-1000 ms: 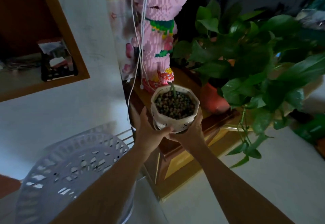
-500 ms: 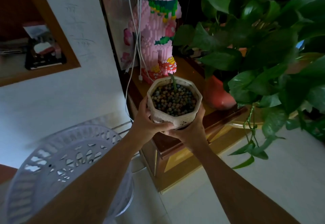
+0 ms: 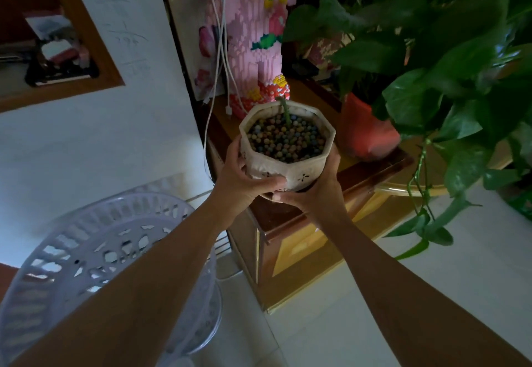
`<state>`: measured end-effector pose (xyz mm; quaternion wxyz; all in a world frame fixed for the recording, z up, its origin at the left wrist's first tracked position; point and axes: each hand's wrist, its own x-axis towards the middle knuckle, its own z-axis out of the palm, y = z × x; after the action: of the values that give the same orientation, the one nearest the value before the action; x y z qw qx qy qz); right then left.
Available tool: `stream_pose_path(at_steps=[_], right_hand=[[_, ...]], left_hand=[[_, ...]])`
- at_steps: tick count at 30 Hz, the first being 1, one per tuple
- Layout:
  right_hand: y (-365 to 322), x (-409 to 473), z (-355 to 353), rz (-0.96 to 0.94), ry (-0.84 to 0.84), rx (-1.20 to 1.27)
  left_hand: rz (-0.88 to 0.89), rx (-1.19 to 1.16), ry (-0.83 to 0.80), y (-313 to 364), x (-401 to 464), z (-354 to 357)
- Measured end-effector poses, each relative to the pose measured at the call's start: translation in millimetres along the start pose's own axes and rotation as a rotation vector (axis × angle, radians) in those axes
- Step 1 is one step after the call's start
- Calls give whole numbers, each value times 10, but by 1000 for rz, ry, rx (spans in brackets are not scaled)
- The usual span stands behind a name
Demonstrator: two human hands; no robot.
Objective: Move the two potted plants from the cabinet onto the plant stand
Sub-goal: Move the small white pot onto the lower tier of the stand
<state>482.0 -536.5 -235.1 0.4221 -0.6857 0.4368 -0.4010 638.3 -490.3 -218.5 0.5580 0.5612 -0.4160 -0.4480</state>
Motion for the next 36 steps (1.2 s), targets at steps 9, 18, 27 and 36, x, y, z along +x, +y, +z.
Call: stream_pose_path(at_steps=[9, 18, 27, 36], right_hand=[[162, -10, -4, -83, -31, 1], [374, 247, -192, -271, -138, 24], [408, 306, -188, -352, -157, 127], [359, 203, -207, -356, -218, 208]], left_hand=[[103, 66, 11, -223, -50, -62], [249, 117, 70, -397, 85, -86], [296, 99, 100, -420, 119, -31], [286, 100, 166, -364, -135, 35]])
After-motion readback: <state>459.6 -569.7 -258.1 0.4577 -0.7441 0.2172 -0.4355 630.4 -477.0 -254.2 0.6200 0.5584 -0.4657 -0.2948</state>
